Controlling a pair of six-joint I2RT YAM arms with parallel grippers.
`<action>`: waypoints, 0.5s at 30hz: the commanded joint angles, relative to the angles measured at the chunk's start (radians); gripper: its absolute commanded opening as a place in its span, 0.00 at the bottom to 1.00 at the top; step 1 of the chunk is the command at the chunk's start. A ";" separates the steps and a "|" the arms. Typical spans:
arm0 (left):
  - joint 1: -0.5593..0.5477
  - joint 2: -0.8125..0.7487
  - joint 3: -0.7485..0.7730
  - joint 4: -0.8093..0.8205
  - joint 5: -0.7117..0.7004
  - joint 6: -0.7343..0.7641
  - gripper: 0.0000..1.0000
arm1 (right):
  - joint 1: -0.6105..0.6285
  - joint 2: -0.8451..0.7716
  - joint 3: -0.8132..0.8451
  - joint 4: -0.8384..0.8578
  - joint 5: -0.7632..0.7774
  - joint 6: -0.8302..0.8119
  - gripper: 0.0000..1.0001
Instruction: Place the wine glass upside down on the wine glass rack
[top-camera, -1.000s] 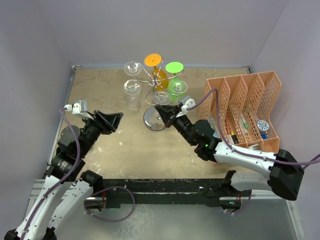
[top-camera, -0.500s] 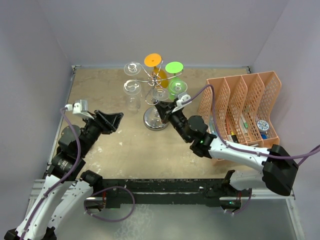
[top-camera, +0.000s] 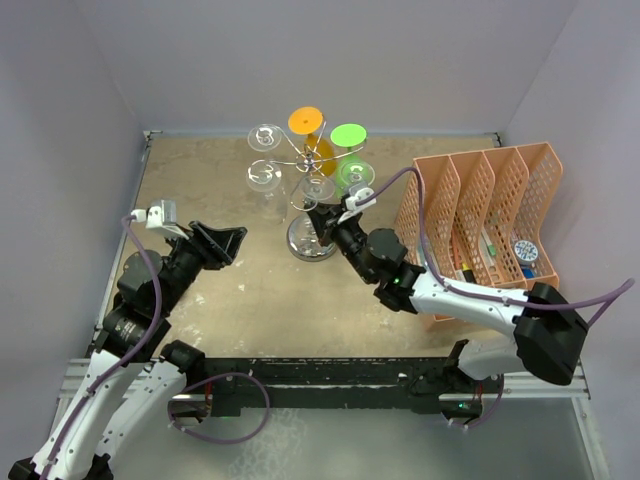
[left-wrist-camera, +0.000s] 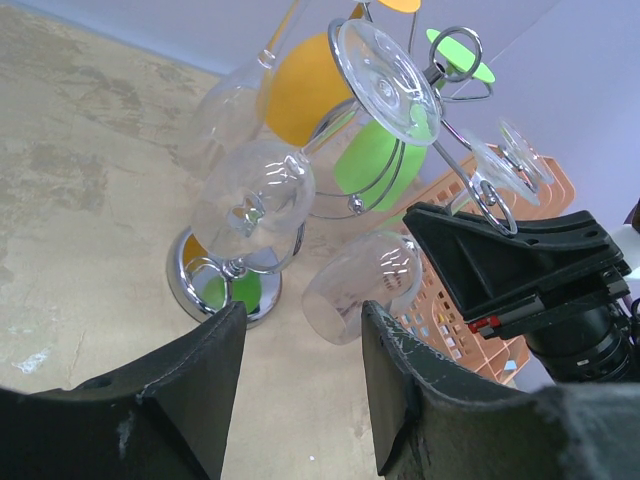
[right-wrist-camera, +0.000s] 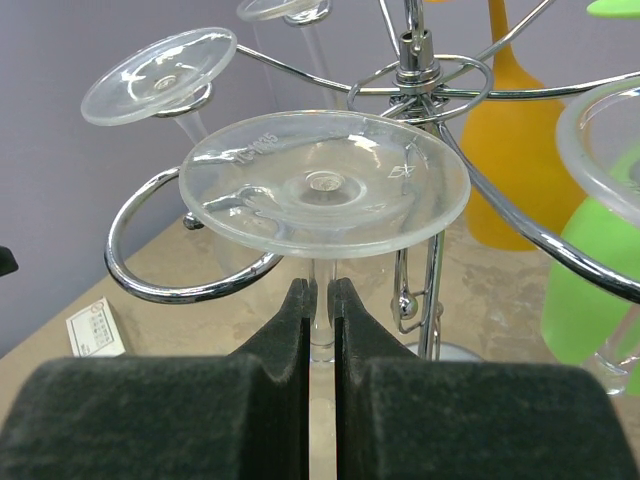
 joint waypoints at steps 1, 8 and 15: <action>0.001 0.001 0.025 0.032 -0.008 0.007 0.47 | 0.002 0.003 0.075 0.065 -0.023 0.010 0.00; 0.001 -0.002 0.039 0.015 -0.016 0.016 0.47 | 0.002 -0.011 0.059 0.111 -0.132 -0.007 0.00; 0.000 0.002 0.065 0.002 -0.023 0.022 0.48 | 0.002 0.003 0.081 0.070 -0.097 -0.003 0.00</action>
